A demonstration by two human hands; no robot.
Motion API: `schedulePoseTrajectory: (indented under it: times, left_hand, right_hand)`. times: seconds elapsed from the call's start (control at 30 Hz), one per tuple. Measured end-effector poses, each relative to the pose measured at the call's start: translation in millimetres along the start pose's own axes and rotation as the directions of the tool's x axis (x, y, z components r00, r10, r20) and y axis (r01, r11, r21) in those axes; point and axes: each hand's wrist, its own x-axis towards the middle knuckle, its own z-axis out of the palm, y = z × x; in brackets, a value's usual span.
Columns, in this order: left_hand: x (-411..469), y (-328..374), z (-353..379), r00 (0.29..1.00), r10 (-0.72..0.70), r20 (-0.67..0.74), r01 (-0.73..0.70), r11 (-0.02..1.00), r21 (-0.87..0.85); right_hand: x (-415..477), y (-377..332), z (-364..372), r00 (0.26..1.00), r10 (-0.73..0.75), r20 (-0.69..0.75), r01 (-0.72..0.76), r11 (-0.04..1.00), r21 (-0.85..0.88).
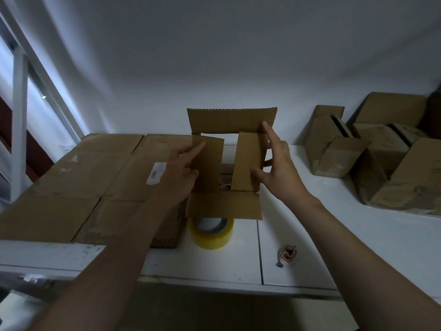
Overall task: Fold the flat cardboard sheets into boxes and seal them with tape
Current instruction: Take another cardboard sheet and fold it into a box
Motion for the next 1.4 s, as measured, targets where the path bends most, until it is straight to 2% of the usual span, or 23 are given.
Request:
schedulePoseTrajectory:
  times: [0.1, 0.23, 0.4, 0.47, 0.53, 0.57, 0.63, 0.67, 0.73, 0.8, 1.0, 1.13, 1.27, 1.4]
  left_hand:
    - [3.7, -4.6, 3.0, 0.998, 0.034, -0.047, -0.032, 0.998, 0.057]
    - [8.1, -6.5, 8.8, 0.993, 0.027, -0.117, -0.024, 0.999, 0.023]
    - [7.9, -7.2, 20.1, 0.949, -0.014, -0.315, -0.003, 0.998, -0.055]
    - [8.2, -6.4, 20.5, 0.928, -0.048, -0.369, 0.006, 0.993, -0.114]
    - [8.9, -3.5, 17.8, 0.907, -0.13, -0.399, 0.025, 0.966, -0.257]
    - [10.0, -1.9, 14.8, 0.901, -0.209, -0.38, 0.057, 0.926, -0.372]
    - [13.2, 4.3, 3.8, 0.897, -0.388, -0.213, 0.166, 0.741, -0.651]
    - [14.3, 5.8, -2.4, 0.897, -0.426, -0.115, 0.215, 0.65, -0.729]
    - [13.7, 7.1, -12.0, 0.905, -0.424, -0.012, 0.264, 0.585, -0.767]
    - [10.9, 4.7, -14.5, 0.914, -0.403, 0.034, 0.287, 0.586, -0.758]
    - [8.8, 7.1, -12.1, 0.869, -0.479, 0.123, 0.417, 0.577, -0.703]
    - [6.7, 6.8, -8.7, 0.891, -0.448, 0.069, 0.353, 0.588, -0.728]
    - [5.5, 5.9, -5.5, 0.907, -0.418, 0.055, 0.348, 0.67, -0.656]
    - [8.0, 2.6, 1.4, 0.916, -0.394, 0.076, 0.34, 0.663, -0.667]
  right_hand:
    - [0.7, -1.1, 0.0, 1.0, 0.003, -0.023, -0.003, 1.0, -0.001]
    - [2.1, -0.5, -0.7, 0.999, -0.004, -0.047, 0.004, 1.0, -0.015]
    - [0.6, -2.1, 0.2, 0.999, -0.03, -0.037, 0.029, 0.999, -0.029]
    - [1.1, -1.1, 1.2, 0.999, -0.033, -0.042, 0.032, 0.999, -0.027]
    - [2.3, -0.9, 0.4, 0.998, -0.025, -0.056, 0.026, 0.999, 0.021]
    - [3.0, -0.7, -0.3, 0.998, -0.016, -0.065, 0.02, 0.998, 0.061]
    - [3.7, -4.5, -2.7, 0.994, 0.072, -0.077, -0.053, 0.972, 0.227]
    - [3.7, -7.5, -5.1, 0.988, 0.145, -0.062, -0.116, 0.934, 0.339]
    - [3.8, -14.3, -10.9, 0.962, 0.274, -0.007, -0.236, 0.839, 0.49]
    - [3.9, -18.8, -15.5, 0.935, 0.347, 0.068, -0.328, 0.779, 0.535]
    - [3.2, -21.5, -17.5, 0.897, 0.419, 0.144, -0.436, 0.779, 0.45]
    - [2.9, -15.2, -22.0, 0.883, 0.428, 0.192, -0.463, 0.729, 0.505]
    - [3.4, -11.7, -21.9, 0.888, 0.424, 0.18, -0.451, 0.721, 0.526]
    - [5.9, -10.5, -21.1, 0.888, 0.424, 0.176, -0.448, 0.715, 0.536]
